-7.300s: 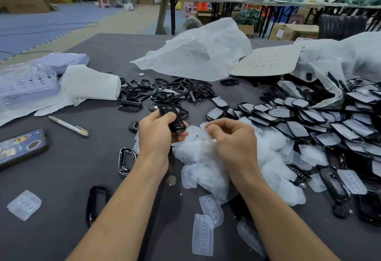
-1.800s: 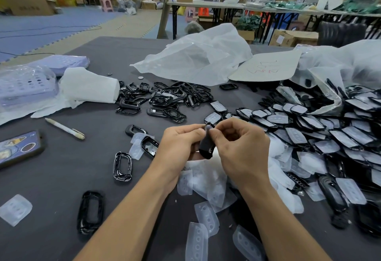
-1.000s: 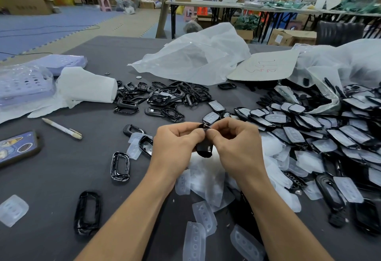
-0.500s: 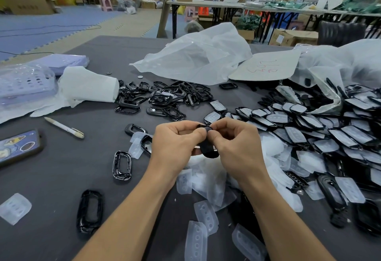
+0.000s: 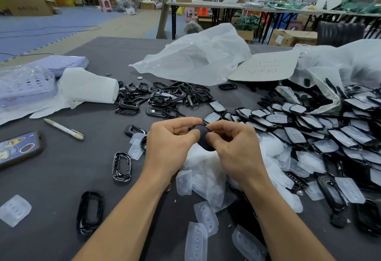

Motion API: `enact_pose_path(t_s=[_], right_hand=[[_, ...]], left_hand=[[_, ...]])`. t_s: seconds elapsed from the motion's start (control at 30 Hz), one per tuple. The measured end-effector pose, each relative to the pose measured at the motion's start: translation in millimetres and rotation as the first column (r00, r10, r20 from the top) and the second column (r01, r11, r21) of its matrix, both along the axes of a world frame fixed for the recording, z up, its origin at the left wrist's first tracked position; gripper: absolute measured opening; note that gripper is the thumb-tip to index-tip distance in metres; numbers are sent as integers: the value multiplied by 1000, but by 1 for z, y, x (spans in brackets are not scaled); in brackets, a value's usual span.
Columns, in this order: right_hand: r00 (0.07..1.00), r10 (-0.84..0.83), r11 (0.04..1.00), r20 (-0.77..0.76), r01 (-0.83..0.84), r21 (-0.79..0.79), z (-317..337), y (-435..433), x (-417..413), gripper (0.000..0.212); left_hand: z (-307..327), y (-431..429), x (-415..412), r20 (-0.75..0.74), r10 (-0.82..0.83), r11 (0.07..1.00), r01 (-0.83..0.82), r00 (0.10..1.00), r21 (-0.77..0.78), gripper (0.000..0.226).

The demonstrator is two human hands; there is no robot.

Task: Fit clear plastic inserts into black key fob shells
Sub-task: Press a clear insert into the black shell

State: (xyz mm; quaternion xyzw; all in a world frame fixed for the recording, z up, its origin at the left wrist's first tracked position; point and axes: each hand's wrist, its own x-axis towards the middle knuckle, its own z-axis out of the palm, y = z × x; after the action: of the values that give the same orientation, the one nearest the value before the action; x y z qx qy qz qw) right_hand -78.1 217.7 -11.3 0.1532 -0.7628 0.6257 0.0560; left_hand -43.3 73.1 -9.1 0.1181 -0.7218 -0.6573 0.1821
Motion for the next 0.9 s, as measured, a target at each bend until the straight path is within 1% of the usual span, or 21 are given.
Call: enact_pose_path(t_s=[0.03, 0.1, 0.17, 0.23, 0.3, 0.37, 0.43, 0.53, 0.63, 0.73, 0.8, 0.9], right_hand=[[1000, 17, 1000, -6, -17, 0, 1, 0, 0, 25], [999, 41, 998, -7, -42, -50, 3, 0, 1, 30], [1000, 26, 994, -4, -26, -102, 5, -1, 2, 33], [1000, 21, 994, 14, -20, -109, 6, -2, 2, 27], [999, 17, 992, 41, -12, -124, 5, -2, 2, 26], [997, -3, 983, 79, 17, -181, 4, -2, 1, 26], [995, -26, 973, 101, 48, -227, 4, -1, 0, 25], [994, -29, 971, 106, 53, -235, 3, 0, -1, 26], [993, -7, 971, 116, 34, -235, 3, 0, -2, 28], [993, 2, 970, 117, 26, -240, 3, 0, -3, 30], [996, 2, 973, 94, 20, -229, 2, -1, -2, 27], [997, -15, 980, 73, 30, -198, 1, -4, -2, 21]], left_hand=[[2, -2, 0, 10, -4, 1000, 4, 1000, -22, 23], [4, -4, -1, 17, 14, 1000, -14, 1000, 23, 24], [5, -2, -1, 28, 37, 989, -41, 999, 145, 28], [6, 0, 0, 39, 33, 963, -42, 999, 266, 28], [6, 1, 0, 43, 7, 954, -20, 999, 300, 31], [7, 1, 0, 40, -19, 952, 5, 999, 305, 34], [7, 1, 0, 36, -46, 956, 34, 998, 290, 32], [5, 1, -1, 46, -41, 984, 33, 998, 173, 28], [3, 1, -1, 41, -25, 996, 21, 999, 83, 32], [4, 1, -1, 32, -2, 996, -1, 999, 92, 40], [4, 1, -1, 30, 14, 993, -18, 999, 115, 37], [3, 1, 0, 36, -1, 995, -2, 999, 101, 35]])
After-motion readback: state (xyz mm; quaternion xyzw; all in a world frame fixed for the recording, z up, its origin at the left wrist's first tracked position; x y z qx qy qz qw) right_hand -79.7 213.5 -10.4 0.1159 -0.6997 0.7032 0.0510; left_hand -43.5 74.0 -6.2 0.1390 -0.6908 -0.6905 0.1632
